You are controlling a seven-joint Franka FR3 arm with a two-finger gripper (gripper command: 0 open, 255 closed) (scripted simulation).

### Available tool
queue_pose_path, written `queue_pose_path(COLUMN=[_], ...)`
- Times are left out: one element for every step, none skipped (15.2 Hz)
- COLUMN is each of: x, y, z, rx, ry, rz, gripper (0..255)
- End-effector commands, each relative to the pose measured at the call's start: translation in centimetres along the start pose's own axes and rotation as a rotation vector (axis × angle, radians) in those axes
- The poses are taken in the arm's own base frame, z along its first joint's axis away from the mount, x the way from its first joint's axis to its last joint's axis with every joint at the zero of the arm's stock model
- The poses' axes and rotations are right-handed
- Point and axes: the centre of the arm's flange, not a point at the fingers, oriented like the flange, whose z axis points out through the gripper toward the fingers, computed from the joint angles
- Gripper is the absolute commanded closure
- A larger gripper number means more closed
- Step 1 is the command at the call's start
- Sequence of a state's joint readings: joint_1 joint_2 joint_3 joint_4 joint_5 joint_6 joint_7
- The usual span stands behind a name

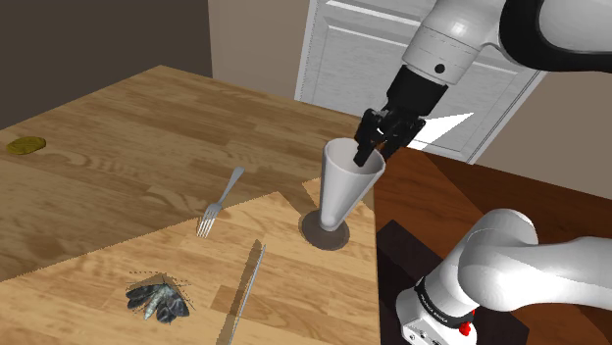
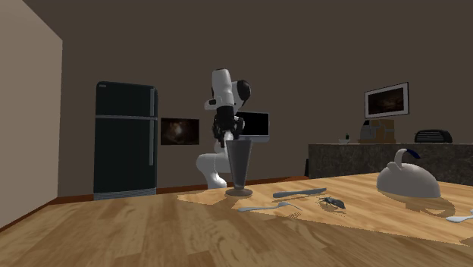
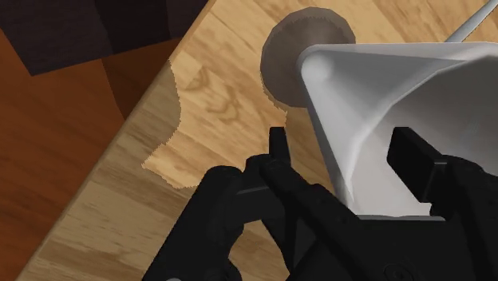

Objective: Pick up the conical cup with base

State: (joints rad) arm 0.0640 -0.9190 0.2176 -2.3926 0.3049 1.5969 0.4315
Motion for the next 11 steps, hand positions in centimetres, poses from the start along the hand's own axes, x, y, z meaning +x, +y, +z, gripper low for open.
queue_pose_path(x=[0.0, 0.0, 0.0, 0.0, 0.0, 0.0, 0.0, 0.0, 0.0, 0.0, 0.0], y=[0.0, 0.0, 0.0, 0.0, 0.0, 0.0, 0.0, 0.0, 0.0, -0.1, -0.2], z=[0.0, 0.0, 0.0, 0.0, 0.0, 0.0, 0.0, 0.0, 0.1, -0.5, -1.0], rx=[0.000, 0.000, 0.000, 0.000, 0.000, 0.000, 0.000, 0.000, 0.000, 0.000, 0.000], ry=[0.000, 0.000, 0.000, 0.000, 0.000, 0.000, 0.000, 0.000, 0.000, 0.000, 0.000], rz=[0.000, 0.000, 0.000, 0.000, 0.000, 0.000, 0.000, 0.000, 0.000, 0.000, 0.000], gripper=[255, 255, 255, 255, 255, 255, 255, 255, 255, 255, 255])
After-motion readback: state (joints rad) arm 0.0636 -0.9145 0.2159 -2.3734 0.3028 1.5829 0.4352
